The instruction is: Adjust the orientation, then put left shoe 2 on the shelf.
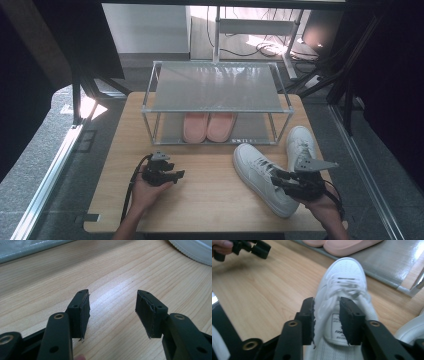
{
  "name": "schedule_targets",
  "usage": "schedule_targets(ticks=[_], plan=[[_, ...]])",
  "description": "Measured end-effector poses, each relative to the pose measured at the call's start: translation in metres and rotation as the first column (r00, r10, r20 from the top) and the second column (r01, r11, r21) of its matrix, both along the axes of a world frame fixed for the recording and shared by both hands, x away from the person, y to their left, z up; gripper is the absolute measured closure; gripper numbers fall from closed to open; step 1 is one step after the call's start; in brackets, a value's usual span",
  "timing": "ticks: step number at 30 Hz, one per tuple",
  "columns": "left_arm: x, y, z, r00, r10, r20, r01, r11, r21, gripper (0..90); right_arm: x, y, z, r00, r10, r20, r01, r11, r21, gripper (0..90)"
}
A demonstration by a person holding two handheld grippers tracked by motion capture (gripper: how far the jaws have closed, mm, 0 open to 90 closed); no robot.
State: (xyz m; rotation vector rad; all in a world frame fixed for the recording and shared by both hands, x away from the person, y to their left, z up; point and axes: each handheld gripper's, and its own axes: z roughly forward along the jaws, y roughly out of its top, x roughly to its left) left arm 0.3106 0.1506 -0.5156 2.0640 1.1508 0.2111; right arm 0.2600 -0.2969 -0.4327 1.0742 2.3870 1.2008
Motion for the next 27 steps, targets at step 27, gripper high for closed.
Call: schedule_targets(ticks=[27], plan=[[0.001,-0.001,-0.001,0.9999,-0.013,-0.01,0.013,0.9999,-0.002,42.1,0.024,-0.017,0.001,0.9976,-0.069,-0.006,0.068,0.997,-0.028,52.9]])
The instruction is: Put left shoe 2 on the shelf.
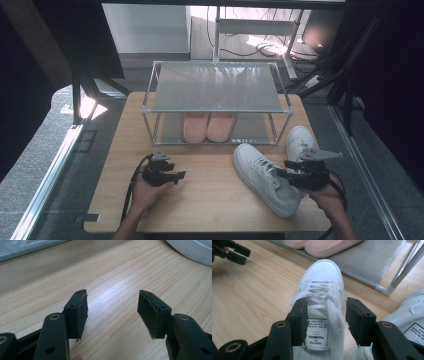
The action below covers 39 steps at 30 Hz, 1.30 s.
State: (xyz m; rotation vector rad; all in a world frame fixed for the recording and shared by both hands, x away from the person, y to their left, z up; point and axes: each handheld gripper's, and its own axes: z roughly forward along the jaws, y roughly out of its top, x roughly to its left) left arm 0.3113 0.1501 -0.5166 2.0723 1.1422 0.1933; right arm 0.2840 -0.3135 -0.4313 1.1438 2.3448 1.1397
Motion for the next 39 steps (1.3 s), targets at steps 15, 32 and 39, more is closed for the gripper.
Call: schedule_targets(ticks=[15,32,39], plan=[[0.0,-0.001,0.0,1.0,-0.001,-0.003,0.001,1.0,-0.001,41.9,0.011,0.005,-0.008,0.9983,0.018,-0.055,-0.022,0.998,-0.059,52.5],[0.0,-0.001,0.0,1.0,0.004,-0.004,-0.004,1.0,-0.002,41.9,0.021,0.017,-0.022,0.9959,0.008,-0.09,-0.021,0.989,-0.143,61.0],[0.0,-0.002,-0.001,1.0,-0.002,-0.005,0.002,1.0,0.001,41.9,0.022,0.023,-0.025,0.9946,-0.002,-0.104,-0.019,0.979,-0.205,64.5]])
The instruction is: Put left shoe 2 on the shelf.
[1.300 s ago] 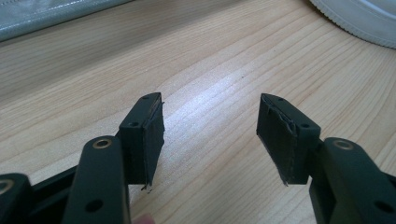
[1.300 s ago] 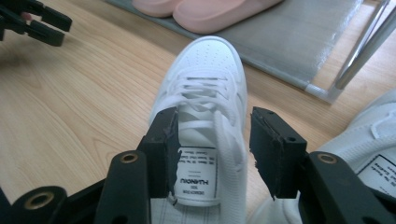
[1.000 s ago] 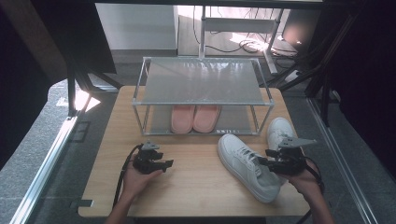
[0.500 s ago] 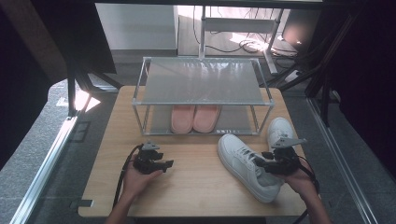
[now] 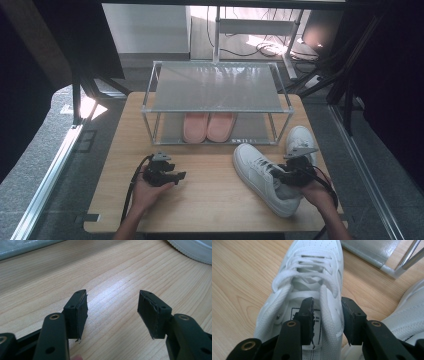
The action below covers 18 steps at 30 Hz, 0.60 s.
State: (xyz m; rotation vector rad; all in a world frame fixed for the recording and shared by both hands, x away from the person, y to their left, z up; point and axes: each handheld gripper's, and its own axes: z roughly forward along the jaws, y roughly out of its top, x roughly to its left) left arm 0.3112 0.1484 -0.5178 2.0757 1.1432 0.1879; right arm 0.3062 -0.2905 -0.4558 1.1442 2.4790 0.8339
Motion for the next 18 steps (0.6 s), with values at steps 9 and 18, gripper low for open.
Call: schedule_targets(ticks=[9,18], plan=[[-0.0004,-0.0008,-0.0001,1.0,-0.001,0.001,0.001,1.0,0.001,41.9,0.0036,0.0057,-0.0041,0.9999,-0.008,-0.012,0.007,0.997,-0.081,77.1],[-0.0003,0.0006,0.0007,1.0,0.005,0.003,-0.005,1.0,-0.001,41.9,0.0049,-0.0011,-0.0022,0.9996,-0.019,-0.02,0.018,1.0,-0.009,82.3]])
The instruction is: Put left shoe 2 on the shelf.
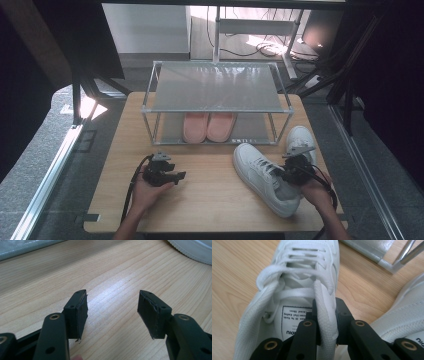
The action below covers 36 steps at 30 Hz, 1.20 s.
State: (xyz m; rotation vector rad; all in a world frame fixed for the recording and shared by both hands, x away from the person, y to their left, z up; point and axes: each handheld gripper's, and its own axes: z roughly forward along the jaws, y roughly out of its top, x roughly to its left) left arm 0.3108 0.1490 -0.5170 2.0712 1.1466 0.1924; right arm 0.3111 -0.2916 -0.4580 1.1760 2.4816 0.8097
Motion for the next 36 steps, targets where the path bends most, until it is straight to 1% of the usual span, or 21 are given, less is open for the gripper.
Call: schedule_targets(ticks=[2,3,5,9,16,23,29,36], plan=[[0.0,0.0,0.0,1.0,-0.004,0.0,0.004,1.0,0.003,42.0,-0.002,-0.002,0.001,1.0,-0.003,0.004,0.003,0.999,0.035,82.5],[0.001,0.0,-0.001,1.0,-0.007,0.0,0.007,1.0,0.003,42.0,-0.003,-0.001,0.001,0.9999,-0.002,0.017,0.001,0.999,0.047,82.6],[0.0,-0.001,-0.001,1.0,-0.007,0.0,0.007,1.0,0.004,41.9,-0.005,0.0,0.003,0.9996,0.004,0.027,-0.006,0.998,0.066,82.7],[0.0,-0.001,-0.001,1.0,-0.007,-0.001,0.007,1.0,0.004,42.0,-0.01,0.003,0.008,0.9983,0.022,0.054,-0.026,0.996,0.082,82.8],[0.0,0.0,-0.001,1.0,-0.002,-0.001,0.002,1.0,0.002,42.0,-0.016,0.002,0.017,0.9962,0.025,0.083,-0.038,0.987,0.155,83.0],[0.0,0.001,0.0,1.0,-0.002,0.0,0.002,1.0,0.001,42.0,-0.021,0.0,0.027,0.9921,0.01,0.125,-0.034,0.981,0.192,83.1],[0.0,0.0,0.0,1.0,0.002,-0.002,-0.002,1.0,0.002,42.0,-0.022,-0.002,0.035,0.9893,0.007,0.146,-0.041,0.971,0.235,83.1],[0.0,0.0,-0.001,1.0,0.002,-0.002,-0.002,1.0,0.002,42.0,-0.025,0.0,0.043,0.9838,0.003,0.179,-0.05,0.965,0.259,83.0]])
